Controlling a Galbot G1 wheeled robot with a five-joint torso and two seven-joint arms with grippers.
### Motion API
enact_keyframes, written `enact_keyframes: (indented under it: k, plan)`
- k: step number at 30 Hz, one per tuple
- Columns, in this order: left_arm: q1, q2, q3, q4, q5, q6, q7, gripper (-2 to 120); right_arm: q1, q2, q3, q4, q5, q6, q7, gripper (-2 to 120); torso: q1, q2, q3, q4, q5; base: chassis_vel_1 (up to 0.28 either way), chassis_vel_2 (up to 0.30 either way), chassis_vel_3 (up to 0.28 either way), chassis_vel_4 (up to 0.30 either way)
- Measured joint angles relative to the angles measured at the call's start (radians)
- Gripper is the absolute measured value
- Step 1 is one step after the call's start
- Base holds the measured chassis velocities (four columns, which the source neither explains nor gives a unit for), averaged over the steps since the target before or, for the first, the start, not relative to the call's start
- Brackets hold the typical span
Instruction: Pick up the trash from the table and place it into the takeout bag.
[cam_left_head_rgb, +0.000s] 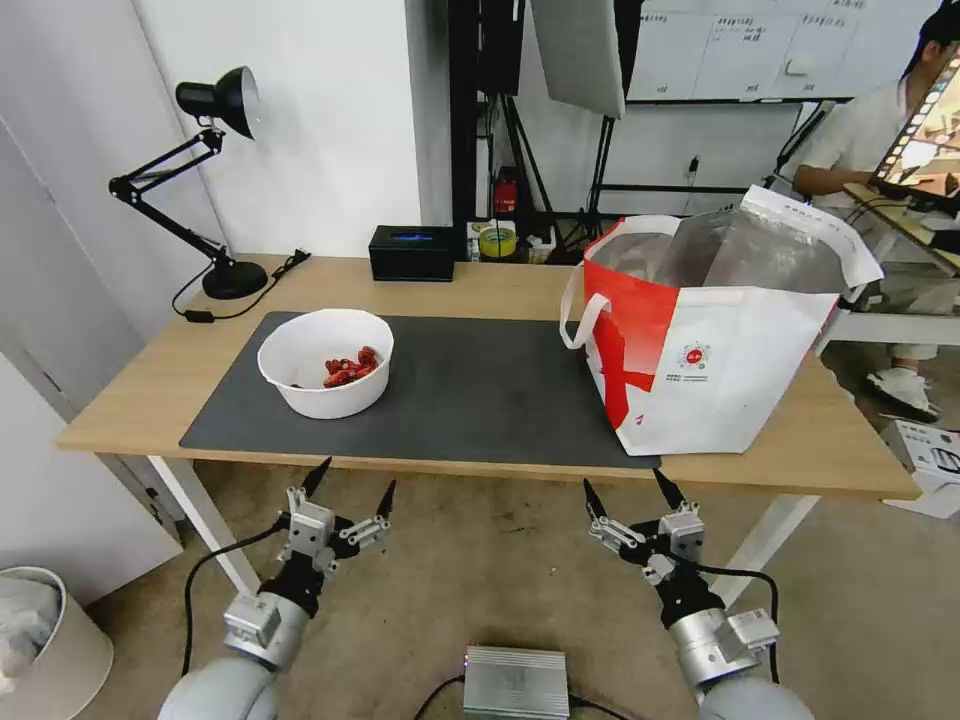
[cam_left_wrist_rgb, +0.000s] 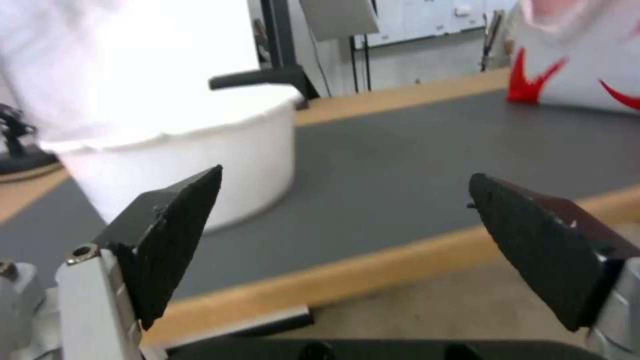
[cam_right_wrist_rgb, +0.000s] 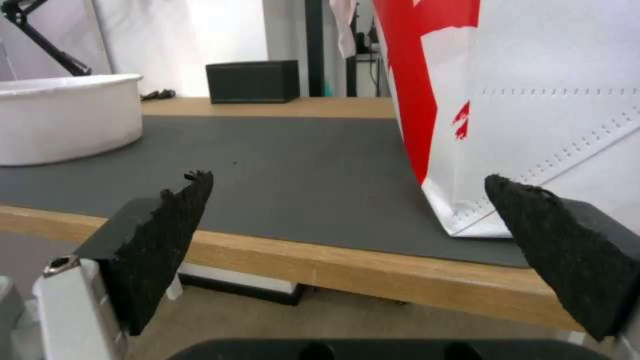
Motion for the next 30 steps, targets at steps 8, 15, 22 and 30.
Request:
enact_keyframes:
  k: [8,15,22,30]
  plan:
    - [-0.089,0.099,-0.044,-0.049,-0.150,0.113,-0.069,100,0.001,-0.001,0.000,0.000,0.001,-0.001,0.000,100,0.000,0.000,0.000,-0.0003,0.0001,0.000,0.000,0.000,0.000]
    - [-0.204,0.338,-0.101,-0.026,-0.391,0.248,-0.171,100,0.001,-0.001,0.001,0.001,0.002,-0.002,0.000,100,0.000,0.000,0.000,0.0000,-0.0004,0.000,0.000,0.000,0.000]
    - [-0.306,0.475,-0.068,0.001,-0.592,0.378,-0.191,100,0.001,-0.001,0.001,0.001,0.003,-0.002,0.000,100,0.000,0.000,0.000,-0.0001,0.0001,0.000,0.000,0.000,0.000]
    - [-0.594,0.611,0.118,0.140,-0.835,0.653,-0.339,100,0.002,-0.001,0.001,0.002,0.003,-0.003,0.000,100,0.000,0.000,0.000,-0.0004,-0.0002,0.000,0.000,0.000,0.000]
